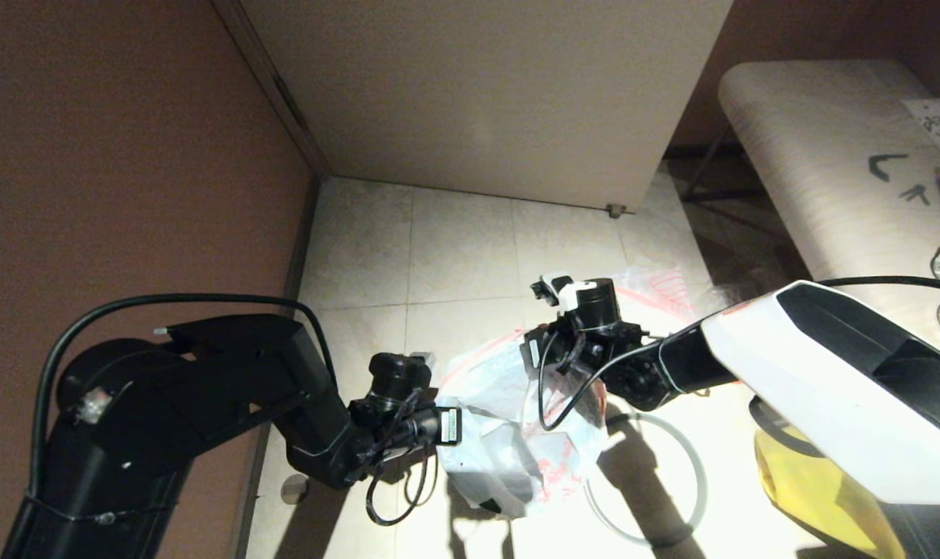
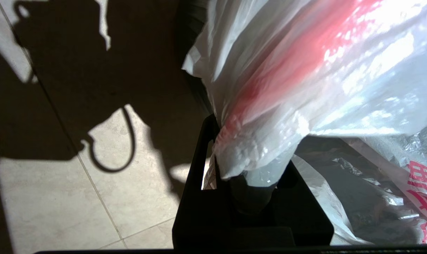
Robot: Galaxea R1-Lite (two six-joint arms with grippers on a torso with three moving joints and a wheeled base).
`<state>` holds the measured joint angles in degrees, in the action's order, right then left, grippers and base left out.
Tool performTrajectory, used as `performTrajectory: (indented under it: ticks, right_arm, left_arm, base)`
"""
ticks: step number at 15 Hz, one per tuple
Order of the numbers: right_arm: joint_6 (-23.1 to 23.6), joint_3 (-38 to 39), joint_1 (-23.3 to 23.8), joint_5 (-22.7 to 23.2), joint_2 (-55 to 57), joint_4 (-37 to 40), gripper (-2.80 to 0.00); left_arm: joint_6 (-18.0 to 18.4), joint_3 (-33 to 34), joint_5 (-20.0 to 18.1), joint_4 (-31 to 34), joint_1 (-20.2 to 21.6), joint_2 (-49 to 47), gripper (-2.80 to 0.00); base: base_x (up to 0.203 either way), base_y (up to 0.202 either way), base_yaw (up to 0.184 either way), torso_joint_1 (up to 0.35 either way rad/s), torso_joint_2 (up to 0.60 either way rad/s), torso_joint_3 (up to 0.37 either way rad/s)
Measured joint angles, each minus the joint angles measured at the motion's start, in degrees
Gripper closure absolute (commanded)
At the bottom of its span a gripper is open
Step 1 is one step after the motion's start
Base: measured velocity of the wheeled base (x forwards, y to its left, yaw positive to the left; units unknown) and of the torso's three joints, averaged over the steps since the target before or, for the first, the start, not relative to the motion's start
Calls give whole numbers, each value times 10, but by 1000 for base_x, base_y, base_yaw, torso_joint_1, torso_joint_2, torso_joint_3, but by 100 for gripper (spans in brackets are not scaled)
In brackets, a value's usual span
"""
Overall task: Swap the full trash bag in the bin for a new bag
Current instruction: Put the new garbage bag on the trash can
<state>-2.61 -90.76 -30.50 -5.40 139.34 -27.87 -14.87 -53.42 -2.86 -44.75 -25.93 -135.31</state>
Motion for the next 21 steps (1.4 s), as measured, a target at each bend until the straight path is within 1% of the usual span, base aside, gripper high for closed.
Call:
performTrajectory:
  ticks: [5,9,12,15,19,21]
  right_arm:
    - [1,-6,42,0,18,17,0]
    - [0,8,66,1,26,20,0]
    - [2,42,73,1,30,18,0]
    - [2,76,82,0,36,17,0]
    - [3,128,81,-6,31,2,0]
    - [5,147,81,-10,23,1,0]
  left_arm:
    - [0,-2,14,-21,0,-14,0]
    - [-4,-13,29,-26,4,-21,0]
    - [-9,-22,42,-25,4,-24,0]
    - [-29,-38,65,-21,4,-27,0]
    - [-31,-47,73,-21,5,-30,0]
    - [-31,-51,84,-21,6,-33,0]
  base:
    - [0,0,0,0,0,0]
    - [0,0,0,0,0,0]
    - [0,0,0,0,0,0]
    - [0,0,0,0,0,0]
    - [0,0,0,0,0,0]
    - [0,0,0,0,0,0]
